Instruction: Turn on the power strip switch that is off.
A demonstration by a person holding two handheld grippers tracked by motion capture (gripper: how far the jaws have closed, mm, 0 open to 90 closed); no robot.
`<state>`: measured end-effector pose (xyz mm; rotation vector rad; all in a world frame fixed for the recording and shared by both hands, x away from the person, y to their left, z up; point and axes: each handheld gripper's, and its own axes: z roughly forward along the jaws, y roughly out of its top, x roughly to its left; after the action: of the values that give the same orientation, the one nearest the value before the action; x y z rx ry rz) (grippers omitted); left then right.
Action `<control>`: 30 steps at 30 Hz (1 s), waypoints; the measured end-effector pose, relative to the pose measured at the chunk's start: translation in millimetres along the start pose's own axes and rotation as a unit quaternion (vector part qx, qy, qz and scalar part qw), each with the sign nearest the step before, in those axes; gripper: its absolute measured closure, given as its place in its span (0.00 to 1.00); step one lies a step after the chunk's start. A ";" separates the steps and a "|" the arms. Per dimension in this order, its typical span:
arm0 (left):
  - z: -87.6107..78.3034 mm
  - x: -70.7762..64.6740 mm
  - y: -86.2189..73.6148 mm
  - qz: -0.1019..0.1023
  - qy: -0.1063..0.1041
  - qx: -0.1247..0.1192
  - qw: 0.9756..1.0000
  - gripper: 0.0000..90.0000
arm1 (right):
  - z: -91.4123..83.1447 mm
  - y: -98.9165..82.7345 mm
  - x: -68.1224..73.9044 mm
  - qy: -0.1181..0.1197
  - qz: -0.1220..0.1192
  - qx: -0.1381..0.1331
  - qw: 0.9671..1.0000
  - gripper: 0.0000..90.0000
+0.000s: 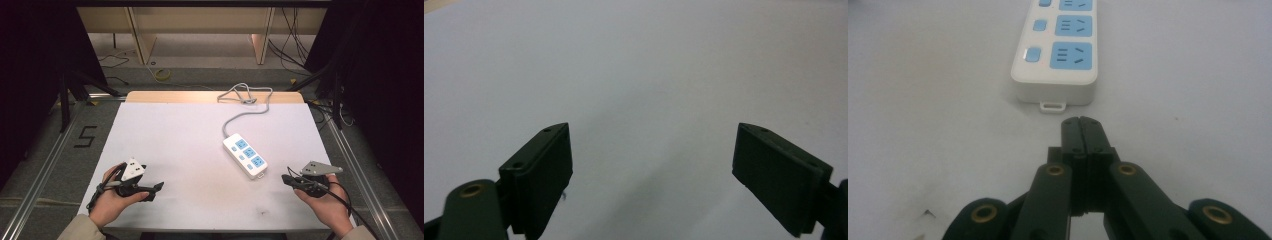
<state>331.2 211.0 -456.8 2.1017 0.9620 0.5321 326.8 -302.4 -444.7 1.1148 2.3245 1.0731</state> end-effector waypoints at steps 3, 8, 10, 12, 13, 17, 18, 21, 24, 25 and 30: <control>0.6 0.6 0.0 -0.003 0.001 0.002 1.000 0.18 | 2.4 3.9 -0.6 -0.004 0.008 0.008 1.000 1.00; 0.4 -0.5 0.6 0.000 0.002 0.002 1.000 0.18 | 6.1 8.8 0.0 -0.005 0.012 0.020 1.000 1.00; 0.6 -0.4 0.6 -0.001 0.003 0.002 1.000 0.18 | 6.4 11.8 0.7 -0.001 0.015 0.023 1.000 1.00; 0.3 0.0 0.5 -0.002 0.003 0.003 1.000 0.18 | 6.3 12.5 0.5 0.002 0.017 0.023 1.000 1.00; 0.3 0.1 0.5 -0.002 0.004 0.003 1.000 0.18 | 6.3 13.1 0.1 0.002 0.020 0.023 1.000 1.00; 0.3 0.0 0.3 -0.003 0.004 0.002 1.000 0.18 | 7.5 15.0 -1.8 0.006 0.026 0.027 0.999 1.00; 0.4 0.0 0.3 -0.002 0.004 0.003 1.000 0.18 | 7.6 15.7 -1.9 0.007 0.027 0.027 0.999 1.00; 1.0 0.5 0.2 -0.001 0.004 0.005 1.000 0.18 | 8.3 18.6 -1.5 0.009 0.033 0.028 0.999 1.00; 1.5 0.8 -0.1 0.000 0.005 0.005 1.000 0.18 | 8.9 21.0 -0.8 0.015 0.034 0.030 0.999 1.00; 1.4 1.0 -0.1 0.001 0.007 0.008 1.000 0.18 | 9.3 22.1 -0.7 0.017 0.032 0.030 0.999 1.00; 1.6 1.0 0.0 0.003 0.008 0.009 1.000 0.18 | 13.3 28.6 0.7 0.024 0.025 0.026 0.999 1.00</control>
<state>332.9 211.0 -457.8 2.1200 0.9721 0.5471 348.8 -283.9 -431.7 1.1843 2.3871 1.0733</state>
